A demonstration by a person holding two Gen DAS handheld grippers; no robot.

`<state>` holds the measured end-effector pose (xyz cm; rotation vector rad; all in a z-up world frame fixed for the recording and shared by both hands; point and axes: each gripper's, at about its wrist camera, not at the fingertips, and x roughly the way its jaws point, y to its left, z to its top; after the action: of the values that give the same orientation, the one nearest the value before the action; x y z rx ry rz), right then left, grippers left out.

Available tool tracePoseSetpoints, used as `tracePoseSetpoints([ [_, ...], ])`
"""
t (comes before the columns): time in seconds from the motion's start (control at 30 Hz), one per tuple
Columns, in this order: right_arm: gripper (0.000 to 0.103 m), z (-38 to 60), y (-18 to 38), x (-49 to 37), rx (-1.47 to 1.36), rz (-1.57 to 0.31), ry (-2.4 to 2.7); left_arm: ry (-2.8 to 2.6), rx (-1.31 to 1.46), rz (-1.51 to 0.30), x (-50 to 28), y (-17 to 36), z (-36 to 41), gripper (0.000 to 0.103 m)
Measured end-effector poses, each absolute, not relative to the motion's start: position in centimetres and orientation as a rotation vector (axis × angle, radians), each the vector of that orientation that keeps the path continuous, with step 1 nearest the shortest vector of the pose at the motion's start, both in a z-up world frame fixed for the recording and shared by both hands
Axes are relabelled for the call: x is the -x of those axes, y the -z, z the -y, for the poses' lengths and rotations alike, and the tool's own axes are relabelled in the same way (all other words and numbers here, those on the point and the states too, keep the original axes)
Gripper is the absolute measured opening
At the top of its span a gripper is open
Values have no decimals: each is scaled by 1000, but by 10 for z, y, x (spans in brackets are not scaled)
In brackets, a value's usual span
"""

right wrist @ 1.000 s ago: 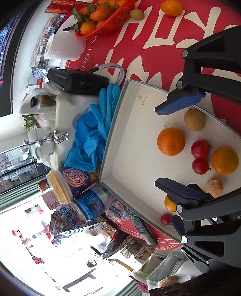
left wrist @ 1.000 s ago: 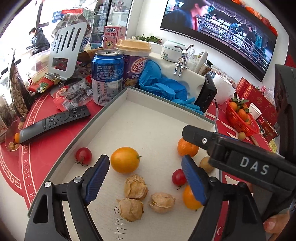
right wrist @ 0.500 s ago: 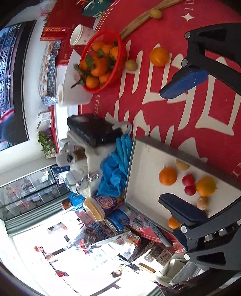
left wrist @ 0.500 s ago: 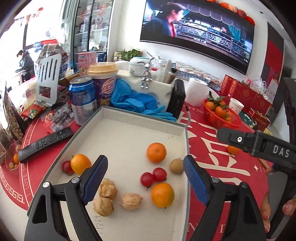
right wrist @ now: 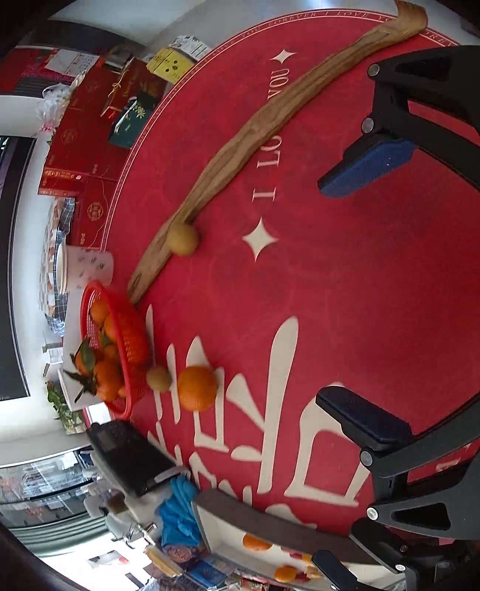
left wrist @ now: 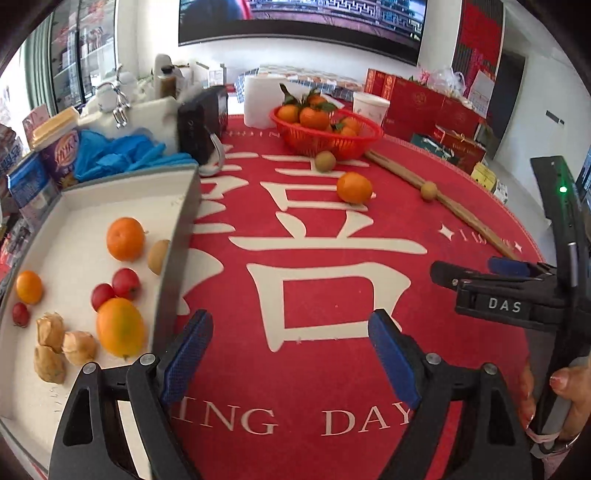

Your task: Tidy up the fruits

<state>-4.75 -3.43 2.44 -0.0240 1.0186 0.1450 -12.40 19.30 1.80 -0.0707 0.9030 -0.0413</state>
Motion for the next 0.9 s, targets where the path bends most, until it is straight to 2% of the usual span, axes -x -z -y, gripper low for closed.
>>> tracePoseSetpoints([
  [0.3,103,45,-18,52,101,-1041,-202,8,24,-985,89,-5,-167,89],
  [0.53,103,71,-17,59,89,-1047,-181,9,-17,-935,40,-28,-148,89],
  [0.8,103,78,-17,66,92,-1015,-190,5,-9,-962,-22,-16,-125,89],
  [0.87,103,79,-17,66,91,-1012,-190,-3,-27,-974,-31,-10,-119,87],
  [0.9,103,79,-17,66,91,-1012,-190,-9,-30,-984,-34,-7,-118,83],
])
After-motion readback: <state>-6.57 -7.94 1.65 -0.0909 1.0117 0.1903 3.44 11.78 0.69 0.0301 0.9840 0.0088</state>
